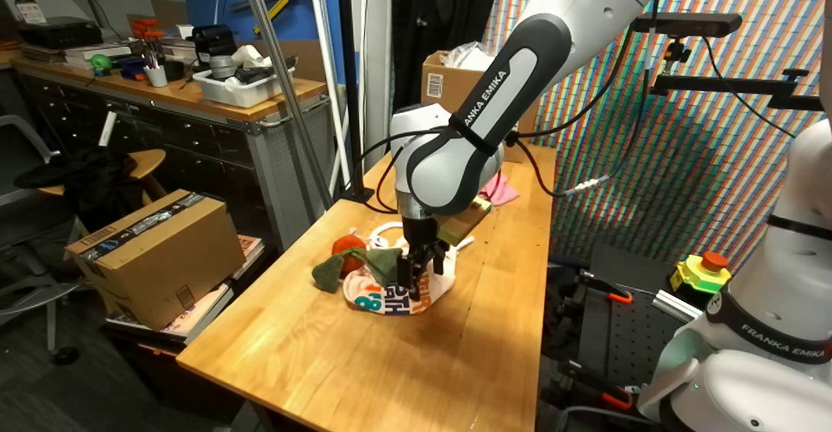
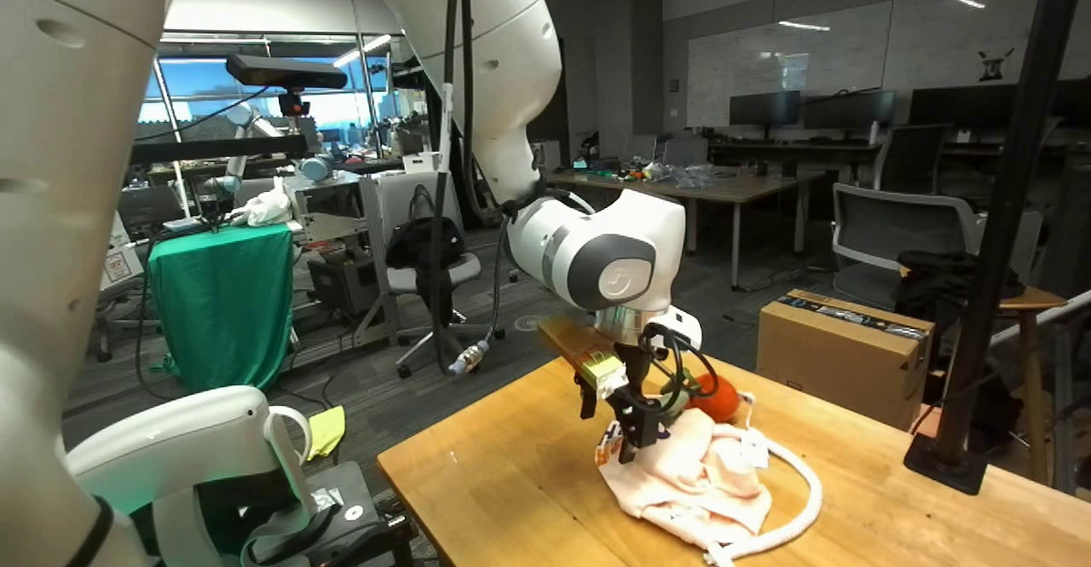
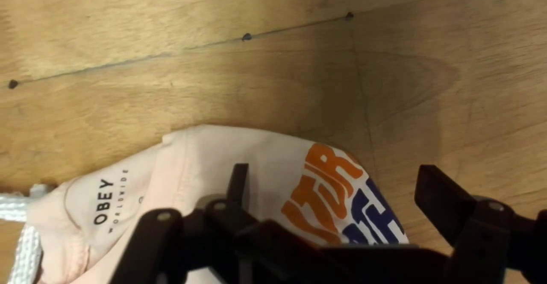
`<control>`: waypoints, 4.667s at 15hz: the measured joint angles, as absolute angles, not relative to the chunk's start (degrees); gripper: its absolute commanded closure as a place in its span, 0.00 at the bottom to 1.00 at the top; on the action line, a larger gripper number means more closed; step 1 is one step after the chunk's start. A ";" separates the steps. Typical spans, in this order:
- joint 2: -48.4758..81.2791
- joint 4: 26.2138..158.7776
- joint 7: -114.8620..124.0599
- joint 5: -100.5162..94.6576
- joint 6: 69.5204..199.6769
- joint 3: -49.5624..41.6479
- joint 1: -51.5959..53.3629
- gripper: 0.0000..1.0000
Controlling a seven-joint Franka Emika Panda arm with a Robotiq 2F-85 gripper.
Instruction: Separate the things on the heap
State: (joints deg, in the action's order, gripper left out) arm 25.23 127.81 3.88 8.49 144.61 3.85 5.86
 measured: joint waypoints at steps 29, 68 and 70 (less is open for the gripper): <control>31.11 126.25 13.33 3.39 151.94 -1.28 7.17 0.92; -2.19 139.76 4.78 -2.22 130.57 1.94 2.63 0.93; -1.66 140.17 -1.35 2.28 128.84 2.73 3.61 0.93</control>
State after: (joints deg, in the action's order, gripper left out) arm -1.66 140.17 -1.35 2.28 128.84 2.73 3.61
